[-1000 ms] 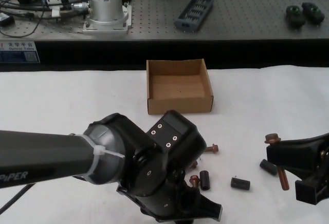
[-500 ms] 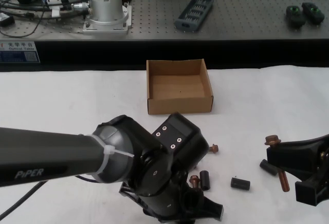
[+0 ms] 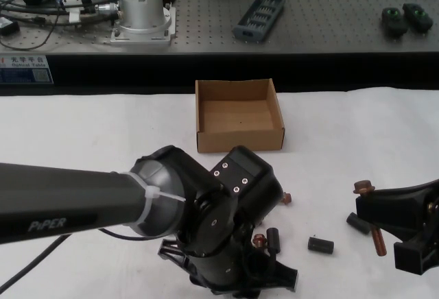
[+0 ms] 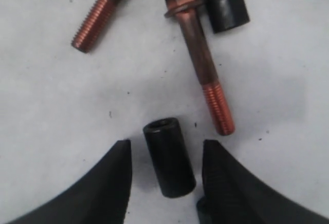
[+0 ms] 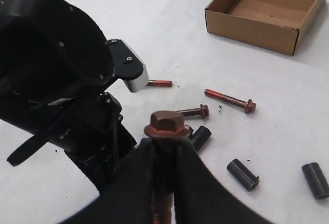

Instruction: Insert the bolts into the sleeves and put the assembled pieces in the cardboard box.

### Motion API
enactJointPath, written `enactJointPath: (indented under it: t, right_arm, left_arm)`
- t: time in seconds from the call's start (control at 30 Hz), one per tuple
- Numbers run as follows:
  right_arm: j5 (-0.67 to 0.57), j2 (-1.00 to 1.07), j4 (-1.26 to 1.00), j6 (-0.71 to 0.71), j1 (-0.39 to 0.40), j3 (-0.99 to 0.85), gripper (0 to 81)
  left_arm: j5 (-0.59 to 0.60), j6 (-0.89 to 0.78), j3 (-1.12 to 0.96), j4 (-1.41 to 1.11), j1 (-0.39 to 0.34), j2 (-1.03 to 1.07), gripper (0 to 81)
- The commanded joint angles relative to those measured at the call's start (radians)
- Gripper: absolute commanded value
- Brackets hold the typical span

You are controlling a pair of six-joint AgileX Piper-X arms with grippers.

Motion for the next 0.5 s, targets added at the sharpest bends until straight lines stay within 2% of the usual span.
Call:
enactJointPath:
  t: [0.0, 0.2, 0.47]
  right_arm:
    - [0.002, -0.009, -0.008, 0.001, 0.002, -0.005, 4.3]
    - [0.002, -0.009, 0.001, 0.001, 0.002, -0.005, 4.3]
    - [0.002, -0.009, 0.001, 0.001, 0.002, -0.005, 4.3]
  left_arm:
    - [-0.013, -0.009, -0.014, 0.009, -0.003, 0.014, 33.0]
    - [0.006, -0.009, -0.023, -0.002, -0.003, 0.025, 32.6]
    - [0.01, -0.009, -0.029, 0.01, -0.003, 0.025, 21.9]
